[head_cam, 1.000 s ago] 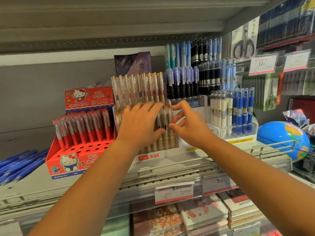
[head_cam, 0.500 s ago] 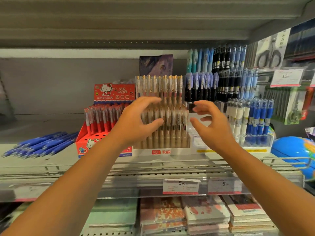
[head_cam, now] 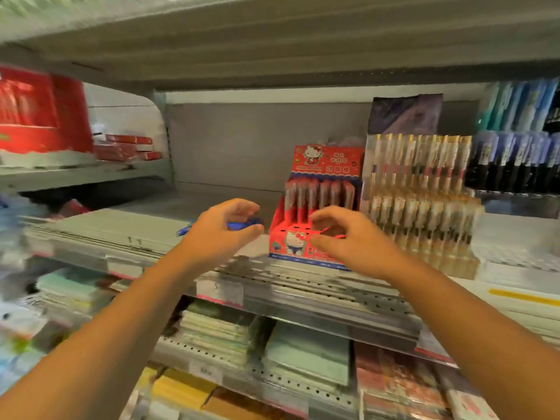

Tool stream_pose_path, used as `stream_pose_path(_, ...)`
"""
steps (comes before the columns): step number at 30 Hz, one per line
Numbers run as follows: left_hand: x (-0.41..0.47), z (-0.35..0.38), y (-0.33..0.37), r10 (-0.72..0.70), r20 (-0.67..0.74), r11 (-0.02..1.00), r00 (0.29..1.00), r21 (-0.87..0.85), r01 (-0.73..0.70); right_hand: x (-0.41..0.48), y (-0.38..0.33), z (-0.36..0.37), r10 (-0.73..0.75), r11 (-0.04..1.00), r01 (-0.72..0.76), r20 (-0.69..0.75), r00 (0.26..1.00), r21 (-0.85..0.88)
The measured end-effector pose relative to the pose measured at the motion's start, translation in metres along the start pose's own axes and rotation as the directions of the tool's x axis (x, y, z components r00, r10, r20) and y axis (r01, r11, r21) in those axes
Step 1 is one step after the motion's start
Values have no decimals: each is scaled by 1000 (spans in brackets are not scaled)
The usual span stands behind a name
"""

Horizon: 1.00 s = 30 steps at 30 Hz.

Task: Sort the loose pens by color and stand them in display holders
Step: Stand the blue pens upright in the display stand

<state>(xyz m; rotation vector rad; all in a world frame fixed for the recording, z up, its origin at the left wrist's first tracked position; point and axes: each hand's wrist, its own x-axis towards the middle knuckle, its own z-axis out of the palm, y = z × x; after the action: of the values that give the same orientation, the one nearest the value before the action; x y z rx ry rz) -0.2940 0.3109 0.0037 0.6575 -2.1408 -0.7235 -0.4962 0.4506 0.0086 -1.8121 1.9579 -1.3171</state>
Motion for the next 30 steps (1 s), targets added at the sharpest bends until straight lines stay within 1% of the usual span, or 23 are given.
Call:
stream_pose_path(3, 9, -32, -27, -58, 1, 997, 998, 50, 57, 30, -16, 34, 5, 1000, -6, 15, 1000, 18)
stream_pose_path(6, 24, -60, -54, -98, 34, 995, 995, 38, 97, 61, -32, 69, 29, 999, -29, 18, 999, 29)
stream_pose_path(10, 54, -85, -90, -120, 78, 988, 990, 107, 111, 106, -49, 107, 53, 997, -53, 1, 999, -53)
stream_pose_path(13, 76, -95, -114, -147, 130, 988, 981, 77, 137, 133, -54, 129, 92, 989, -92, -5, 996, -119)
stream_pose_path(14, 83, -96, -121, -162, 148, 984, 976, 91, 150, 141, -53, 134, 112, 982, -111, -4, 994, -152)
stream_pose_path(17, 105, -95, -143, -226, 198, 959, 954, 218, 182, 165, -50, 143, 177, 957, -173, -2, 984, -231)
stream_pose_path(19, 120, -91, -156, -268, 245, 935, 932, 299, 190, 179, -48, 145, 225, 936, -206, 33, 974, -285)
stream_pose_path(22, 142, -82, -169, -340, 320, 904, 884, 370, 214, 203, -44, 150, 303, 873, -209, 155, 940, -440)
stream_pose_path(24, 154, -75, -173, -401, 359, 878, 843, 413, 242, 219, -43, 155, 379, 817, -190, 259, 888, -545)
stream_pose_path(26, 166, -68, -171, -462, 400, 847, 791, 463, 261, 236, -41, 161, 439, 768, -159, 329, 836, -621)
stream_pose_path(27, 172, -66, -169, -496, 424, 831, 757, 486, 272, 244, -40, 164, 466, 749, -151, 350, 813, -645)
stream_pose_path(30, 189, -61, -167, -610, 497, 773, 617, 542, 328, 263, -36, 168, 535, 714, -160, 384, 752, -682)
